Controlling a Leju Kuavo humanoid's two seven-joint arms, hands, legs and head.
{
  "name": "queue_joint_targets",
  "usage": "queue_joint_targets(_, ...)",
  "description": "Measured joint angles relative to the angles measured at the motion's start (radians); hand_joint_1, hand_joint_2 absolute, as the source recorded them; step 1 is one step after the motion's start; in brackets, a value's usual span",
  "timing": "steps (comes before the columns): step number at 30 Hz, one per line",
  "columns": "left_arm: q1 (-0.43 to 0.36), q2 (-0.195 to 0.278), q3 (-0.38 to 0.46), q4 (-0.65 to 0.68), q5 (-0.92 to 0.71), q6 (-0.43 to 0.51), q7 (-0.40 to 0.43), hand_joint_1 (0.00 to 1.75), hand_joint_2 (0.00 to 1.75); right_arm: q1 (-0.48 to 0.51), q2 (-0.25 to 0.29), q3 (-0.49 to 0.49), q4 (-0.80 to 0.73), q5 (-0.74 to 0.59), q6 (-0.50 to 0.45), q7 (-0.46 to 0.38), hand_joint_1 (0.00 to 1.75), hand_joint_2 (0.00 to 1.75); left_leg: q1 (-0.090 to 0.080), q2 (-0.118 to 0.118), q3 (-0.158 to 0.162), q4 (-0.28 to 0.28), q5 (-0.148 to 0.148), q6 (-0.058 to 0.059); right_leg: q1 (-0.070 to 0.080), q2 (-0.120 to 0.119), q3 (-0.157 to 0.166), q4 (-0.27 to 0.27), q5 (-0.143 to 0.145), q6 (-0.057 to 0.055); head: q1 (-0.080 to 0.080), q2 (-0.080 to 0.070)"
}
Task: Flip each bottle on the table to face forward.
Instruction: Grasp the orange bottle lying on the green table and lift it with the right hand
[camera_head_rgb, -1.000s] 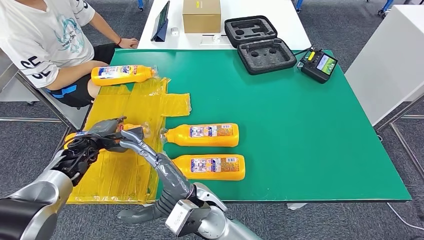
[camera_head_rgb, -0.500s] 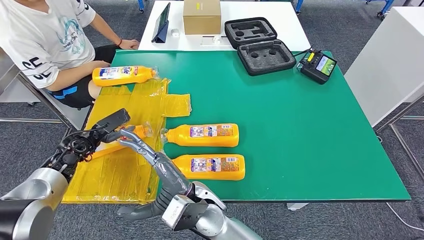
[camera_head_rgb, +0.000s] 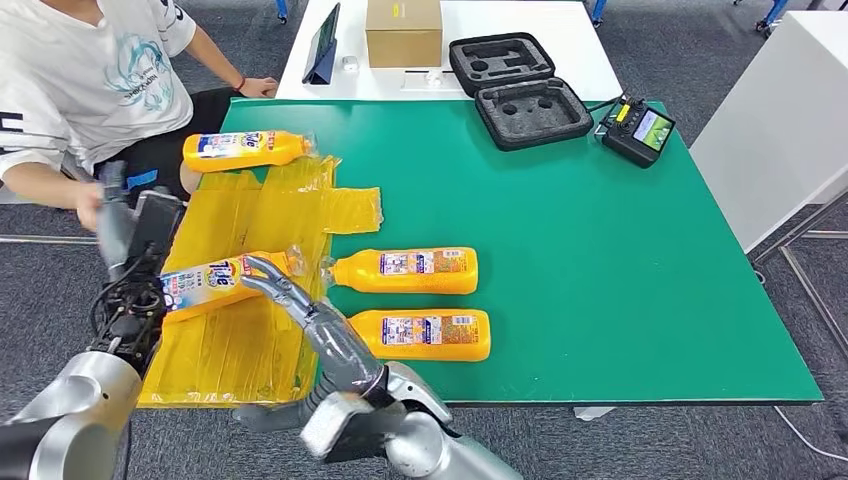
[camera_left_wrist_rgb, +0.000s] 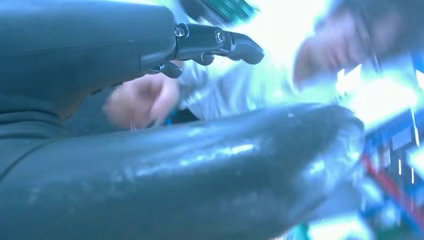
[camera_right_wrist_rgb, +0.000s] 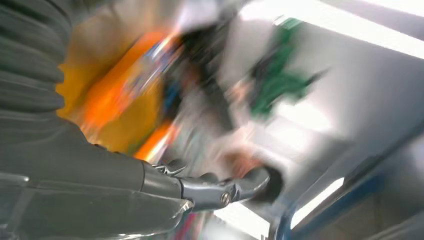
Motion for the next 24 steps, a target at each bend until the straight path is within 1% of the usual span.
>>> queue_joint_targets(2, 0.042, 0.0, 0.01, -0.071, 0.062, 0.029, -0.005, 0.0, 0.0, -0.016, -0.013, 0.005, 0.003, 0.178, -0.079, 0.097, 0.0, 1.75, 0.0, 0.0, 0.0, 0.0, 0.0, 0.0, 0.0, 0.0, -0.001, 0.0, 0.0, 0.0, 0.0, 0.0)
queue_joint_targets(3, 0.06, 0.001, 0.014, -0.101, 0.079, 0.033, -0.007, 0.0, 0.0, -0.023, -0.021, 0.005, 0.005, 0.232, -0.098, 0.127, 0.0, 1.75, 0.0, 0.0, -0.001, 0.0, 0.0, 0.0, 0.0, 0.0, -0.001, 0.0, 0.0, 0.0, 0.0, 0.0)
queue_joint_targets(4, 0.075, 0.002, 0.017, -0.125, 0.089, 0.034, -0.008, 0.0, 0.0, -0.027, -0.028, 0.006, 0.006, 0.258, -0.106, 0.141, 0.0, 1.75, 0.0, 0.0, -0.001, 0.0, 0.0, 0.0, 0.0, 0.0, -0.001, 0.0, 0.0, 0.0, 0.0, 0.0)
queue_joint_targets(6, 0.098, 0.004, 0.021, -0.163, 0.096, 0.036, -0.009, 0.0, 0.0, -0.033, -0.039, 0.006, 0.007, 0.268, -0.111, 0.15, 0.0, 1.75, 0.0, -0.001, -0.001, 0.0, 0.0, 0.0, 0.0, -0.001, -0.001, 0.0, 0.0, 0.0, 0.0, 0.0)
queue_joint_targets(10, 0.121, 0.005, 0.027, -0.21, 0.099, 0.036, -0.01, 0.0, 1.75, -0.041, -0.052, 0.006, 0.008, 0.276, -0.113, 0.161, 0.0, 1.75, 0.0, -0.002, -0.002, 0.0, 0.0, 0.0, 0.0, -0.001, -0.001, 0.0, 0.0, 0.0, 0.0, 0.0)
queue_joint_targets(11, 0.125, 0.005, 0.031, -0.219, 0.094, 0.037, -0.01, 0.0, 1.75, -0.043, -0.054, 0.006, 0.008, 0.295, -0.115, 0.176, 0.0, 1.75, 0.0, -0.002, -0.002, 0.0, 0.0, 0.0, 0.0, -0.001, -0.001, 0.0, 0.0, 0.0, 0.0, 0.0)
queue_joint_targets(13, 0.137, 0.005, 0.047, -0.246, 0.08, 0.038, -0.011, 0.0, 1.75, -0.047, -0.059, 0.007, 0.011, 0.371, -0.117, 0.232, 0.0, 1.75, 0.0, -0.002, -0.002, 0.0, 0.0, 0.0, 0.0, 0.0, -0.001, 0.0, 0.0, 0.0, 0.0, 0.0)
queue_joint_targets(15, 0.158, 0.005, 0.069, -0.285, 0.084, 0.04, -0.011, 0.0, 1.75, -0.051, -0.068, 0.006, 0.014, 0.477, -0.097, 0.329, 0.0, 1.75, 0.0, -0.001, -0.002, 0.0, 0.0, 0.0, 0.0, 0.0, -0.001, 0.0, 0.0, 0.0, 0.0, 0.0)
queue_joint_targets(18, 0.199, 0.007, 0.092, -0.356, 0.122, 0.041, -0.011, 0.0, 1.75, -0.056, -0.092, -0.007, 0.027, 0.639, 0.006, 0.521, 0.0, 1.75, 0.0, -0.001, -0.002, 0.0, 0.0, 0.0, 0.0, -0.001, -0.003, 0.0, 0.0, 0.0, 0.0, 0.0)
queue_joint_targets(20, 0.215, 0.011, 0.097, -0.382, 0.151, 0.042, -0.011, 0.0, 1.75, -0.059, -0.11, -0.023, 0.045, 0.7, 0.076, 0.615, 0.0, 1.75, 0.0, -0.002, -0.003, 0.0, 0.0, 0.0, 0.0, -0.001, -0.003, 0.0, 0.0, 0.0, 0.0, 0.0)
queue_joint_targets(22, 0.222, 0.019, 0.098, -0.392, 0.184, 0.042, -0.011, 0.0, 1.75, -0.056, -0.13, -0.045, 0.071, 0.728, 0.115, 0.671, 0.0, 1.75, 0.0, -0.002, -0.003, 0.0, 0.0, 0.0, 0.0, -0.002, -0.003, 0.0, 0.0, 0.0, 0.0, 0.0)
queue_joint_targets(24, 0.225, 0.025, 0.097, -0.397, 0.207, 0.041, -0.011, 0.0, 1.75, -0.048, -0.148, -0.069, 0.097, 0.736, 0.134, 0.698, 0.0, 1.75, 0.0, -0.002, -0.003, 0.0, 0.0, 0.0, 0.0, -0.002, -0.003, 0.0, 0.0, 0.0, 0.0, 0.0)
